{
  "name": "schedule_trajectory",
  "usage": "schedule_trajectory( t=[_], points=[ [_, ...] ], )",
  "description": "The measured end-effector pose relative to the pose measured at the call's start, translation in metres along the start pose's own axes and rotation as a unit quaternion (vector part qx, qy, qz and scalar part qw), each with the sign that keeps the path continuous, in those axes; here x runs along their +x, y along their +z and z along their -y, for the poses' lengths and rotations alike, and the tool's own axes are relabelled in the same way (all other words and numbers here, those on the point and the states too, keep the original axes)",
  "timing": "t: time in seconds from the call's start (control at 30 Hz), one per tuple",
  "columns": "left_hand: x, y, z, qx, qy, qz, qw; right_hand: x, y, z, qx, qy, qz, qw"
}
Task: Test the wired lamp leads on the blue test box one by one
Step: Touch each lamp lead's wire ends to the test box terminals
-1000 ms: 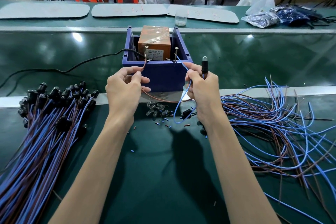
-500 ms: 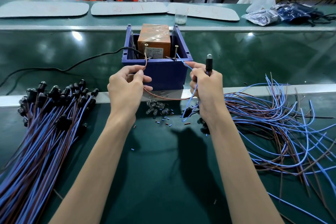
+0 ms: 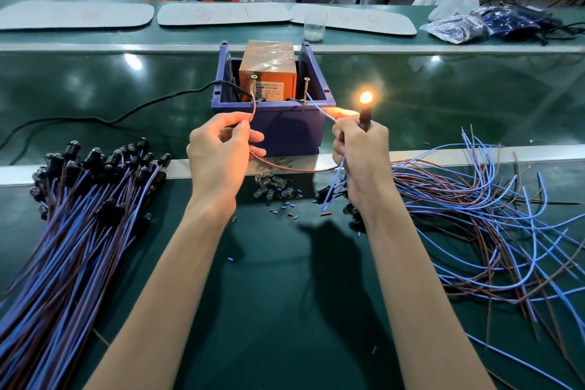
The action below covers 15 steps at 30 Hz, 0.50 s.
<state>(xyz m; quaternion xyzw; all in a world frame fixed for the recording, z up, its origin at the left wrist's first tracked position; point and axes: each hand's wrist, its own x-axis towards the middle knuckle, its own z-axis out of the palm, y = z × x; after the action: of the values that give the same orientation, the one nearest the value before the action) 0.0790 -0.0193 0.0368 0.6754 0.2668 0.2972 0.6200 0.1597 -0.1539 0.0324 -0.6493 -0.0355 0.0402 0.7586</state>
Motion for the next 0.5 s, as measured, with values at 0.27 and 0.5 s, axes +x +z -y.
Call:
schedule_trajectory(
  t=[0.27, 0.5],
  points=[
    [0.0022, -0.0004, 0.0007, 0.003, 0.005, 0.004, 1.000, 0.0003, 0.0003, -0.0002, -0.007, -0.005, 0.002, 1.000],
    [0.0019, -0.0004, 0.0021, 0.002, 0.006, 0.006, 1.000, -0.0011, 0.0015, -0.0005, -0.025, -0.003, 0.006, 1.000]
  ],
)
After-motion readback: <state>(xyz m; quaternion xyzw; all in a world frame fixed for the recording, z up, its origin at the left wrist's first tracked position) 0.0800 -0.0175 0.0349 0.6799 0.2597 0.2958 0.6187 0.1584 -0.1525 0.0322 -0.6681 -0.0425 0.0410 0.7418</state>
